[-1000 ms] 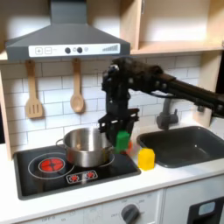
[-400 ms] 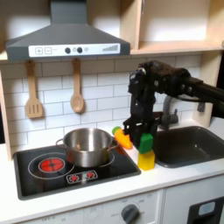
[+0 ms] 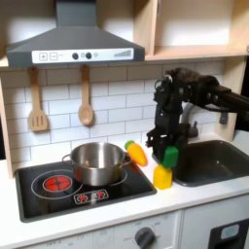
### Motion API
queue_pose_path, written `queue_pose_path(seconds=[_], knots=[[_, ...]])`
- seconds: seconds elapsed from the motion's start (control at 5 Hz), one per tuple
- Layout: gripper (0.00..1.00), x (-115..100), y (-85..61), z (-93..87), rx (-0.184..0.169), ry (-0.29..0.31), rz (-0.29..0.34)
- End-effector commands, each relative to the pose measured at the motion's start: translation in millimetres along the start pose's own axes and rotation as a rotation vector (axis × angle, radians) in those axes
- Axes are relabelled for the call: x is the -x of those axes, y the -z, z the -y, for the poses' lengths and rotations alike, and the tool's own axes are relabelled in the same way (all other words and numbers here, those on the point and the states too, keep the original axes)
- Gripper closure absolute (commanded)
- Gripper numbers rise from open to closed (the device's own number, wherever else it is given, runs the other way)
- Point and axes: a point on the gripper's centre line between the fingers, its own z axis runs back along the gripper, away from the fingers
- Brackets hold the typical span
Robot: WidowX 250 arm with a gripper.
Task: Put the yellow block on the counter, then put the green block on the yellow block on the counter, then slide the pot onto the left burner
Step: 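Put the green block on the yellow block on the counter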
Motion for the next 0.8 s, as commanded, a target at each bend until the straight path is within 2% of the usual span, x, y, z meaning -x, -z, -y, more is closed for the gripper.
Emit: queue_pose_path(seconds=[0.0, 0.6], knots=[[1.00, -10.7, 12.3, 8.1, -0.045, 0.015, -0.029], [1.00, -2.2, 19.2, 5.6, -0.061, 0.004, -0.080]])
